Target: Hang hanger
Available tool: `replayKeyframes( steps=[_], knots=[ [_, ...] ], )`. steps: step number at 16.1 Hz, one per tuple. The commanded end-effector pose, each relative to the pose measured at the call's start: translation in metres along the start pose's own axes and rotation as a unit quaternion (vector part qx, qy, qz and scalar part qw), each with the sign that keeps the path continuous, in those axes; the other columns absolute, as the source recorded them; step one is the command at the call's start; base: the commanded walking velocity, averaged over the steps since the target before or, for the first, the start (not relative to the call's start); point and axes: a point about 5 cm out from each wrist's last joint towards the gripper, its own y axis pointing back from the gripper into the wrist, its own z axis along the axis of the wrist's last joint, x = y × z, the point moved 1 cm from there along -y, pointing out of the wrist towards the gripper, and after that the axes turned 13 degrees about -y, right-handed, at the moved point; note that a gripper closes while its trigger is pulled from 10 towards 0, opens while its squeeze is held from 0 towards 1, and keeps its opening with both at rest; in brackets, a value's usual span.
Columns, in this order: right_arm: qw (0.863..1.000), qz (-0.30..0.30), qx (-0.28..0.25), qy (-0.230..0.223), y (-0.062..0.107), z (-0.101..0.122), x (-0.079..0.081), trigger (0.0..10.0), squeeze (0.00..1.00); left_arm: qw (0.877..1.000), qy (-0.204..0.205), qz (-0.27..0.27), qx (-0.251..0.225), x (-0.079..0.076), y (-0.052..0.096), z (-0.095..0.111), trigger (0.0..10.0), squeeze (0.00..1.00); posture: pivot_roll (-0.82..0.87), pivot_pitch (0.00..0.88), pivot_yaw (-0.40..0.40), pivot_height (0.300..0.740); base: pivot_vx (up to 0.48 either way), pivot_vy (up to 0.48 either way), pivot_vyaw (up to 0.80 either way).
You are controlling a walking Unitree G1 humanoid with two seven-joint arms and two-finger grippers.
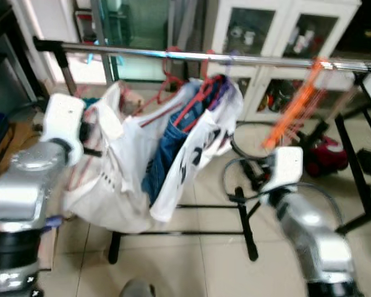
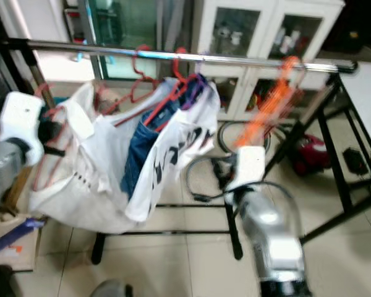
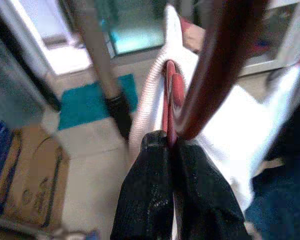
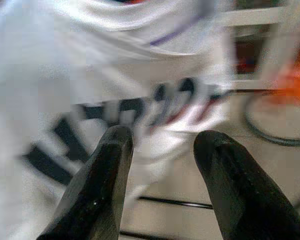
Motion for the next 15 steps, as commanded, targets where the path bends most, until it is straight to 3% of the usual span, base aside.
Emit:
replayKeyframes(
  steps=[1, 3, 5, 7, 10, 13, 15],
  knots=[
    [1.000, -0.018, 0.002, 0.007, 0.006, 0.004, -0.011, 10.0, 0.00, 1.000, 0.003, -0.023, -0.010, -0.005, 0.006, 0.007, 10.0, 0.00, 0.11, 0.059, -0.064, 0.740, 0.255, 0.000, 0.00],
    [1.000, -0.027, 0.009, 0.010, 0.009, 0.004, -0.014, 10.0, 0.00, 0.994, 0.012, -0.106, 0.010, -0.019, 0.020, 0.002, 10.0, 0.00, 0.10, 0.063, -0.063, 0.740, 0.000, 0.000, 0.00],
    [0.999, -0.030, 0.014, 0.008, 0.011, 0.005, -0.016, 10.0, 0.00, 0.984, -0.023, -0.178, 0.017, -0.032, 0.037, -0.001, 10.0, 0.00, 0.11, 0.067, -0.070, 0.740, 0.000, 0.000, 0.00],
    [0.999, -0.028, 0.022, 0.011, 0.010, 0.004, -0.016, 10.0, 0.00, 0.992, -0.025, -0.127, 0.008, -0.013, 0.034, 0.005, 10.0, 0.00, 0.11, 0.068, -0.078, 0.740, 0.000, 0.000, 0.00],
    [0.999, -0.038, 0.020, 0.014, 0.009, 0.007, -0.018, 10.0, 0.00, 0.994, -0.038, -0.102, 0.006, 0.007, 0.026, 0.015, 10.0, 0.00, 0.12, 0.071, -0.081, 0.740, 0.000, 0.000, 0.00],
    [0.998, -0.048, 0.019, 0.019, 0.008, 0.009, -0.020, 10.0, 0.00, 0.998, -0.006, -0.060, -0.009, 0.016, 0.010, 0.025, 10.0, 0.00, 0.11, 0.073, -0.081, 0.740, 0.000, 0.000, 0.00],
    [0.996, -0.079, 0.018, 0.021, 0.009, 0.008, -0.029, 10.0, 0.00, 0.999, 0.005, -0.030, -0.016, 0.020, -0.002, 0.032, 10.0, 0.00, 0.11, 0.074, -0.081, 0.740, 0.000, 0.000, 0.00]
  ],
)
